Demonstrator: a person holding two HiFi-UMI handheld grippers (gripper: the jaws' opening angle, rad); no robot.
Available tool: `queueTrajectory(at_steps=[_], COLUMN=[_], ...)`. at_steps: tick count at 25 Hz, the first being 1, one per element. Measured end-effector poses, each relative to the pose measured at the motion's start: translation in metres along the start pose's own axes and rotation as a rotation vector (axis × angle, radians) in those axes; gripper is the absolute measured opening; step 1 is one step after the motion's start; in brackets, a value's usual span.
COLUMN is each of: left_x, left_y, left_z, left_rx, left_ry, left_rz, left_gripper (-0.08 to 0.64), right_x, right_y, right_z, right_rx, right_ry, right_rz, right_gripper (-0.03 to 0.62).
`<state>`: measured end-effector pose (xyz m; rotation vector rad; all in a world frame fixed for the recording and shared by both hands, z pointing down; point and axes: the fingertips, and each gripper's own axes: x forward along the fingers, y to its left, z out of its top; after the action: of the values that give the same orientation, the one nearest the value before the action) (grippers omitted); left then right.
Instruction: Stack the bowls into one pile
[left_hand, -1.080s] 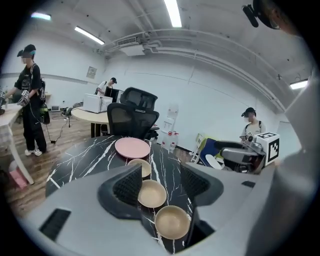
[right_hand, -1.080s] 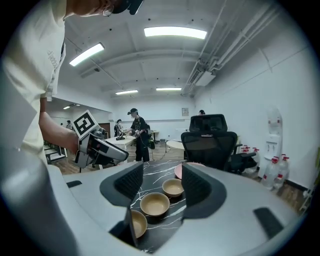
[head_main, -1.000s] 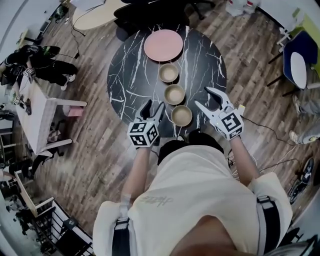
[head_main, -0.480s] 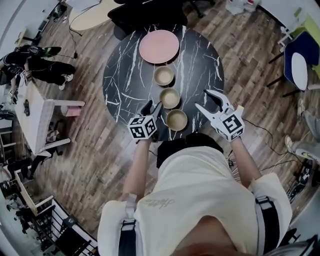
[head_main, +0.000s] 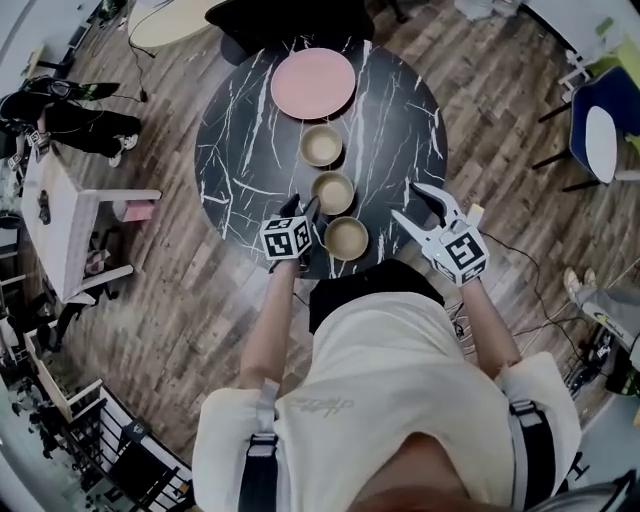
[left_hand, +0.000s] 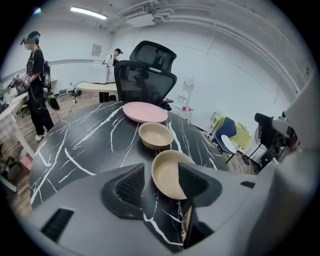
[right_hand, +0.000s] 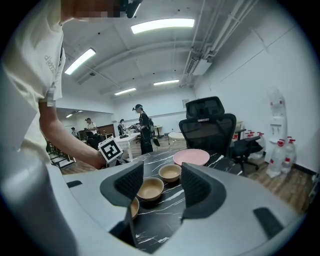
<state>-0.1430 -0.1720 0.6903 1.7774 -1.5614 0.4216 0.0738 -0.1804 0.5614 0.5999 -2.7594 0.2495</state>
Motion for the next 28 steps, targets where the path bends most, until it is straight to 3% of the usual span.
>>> queueTrajectory(at_steps=[4, 14, 24, 28], left_x=[0.016, 0.045, 0.049, 0.05], left_y=[0.012, 0.016, 0.018, 0.018], left_z=[-0.014, -0.029, -0.035, -0.03], left_rx=[-0.015, -0.048, -0.051, -0.073], left_ry=[0.038, 0.124, 0.158, 0.146], left_rz=[0.028, 0.009, 0.016, 0.015], left_gripper=[0.224, 0.193, 0.055, 0.04], right_x=[-0.003, 0.004, 0.007, 0.009], right_y=[-0.011, -0.031, -0.029, -0.024], right_z=[-0.005, -0.009, 0.003, 0.001], right_rx=[0.017, 0.009, 0.041, 0.03], right_ry=[0.009, 0.028, -0.015, -0.005], right_rz=[-0.014, -0.026, -0.019, -0.012], right_gripper=[0.233, 0.227, 0.215, 0.215])
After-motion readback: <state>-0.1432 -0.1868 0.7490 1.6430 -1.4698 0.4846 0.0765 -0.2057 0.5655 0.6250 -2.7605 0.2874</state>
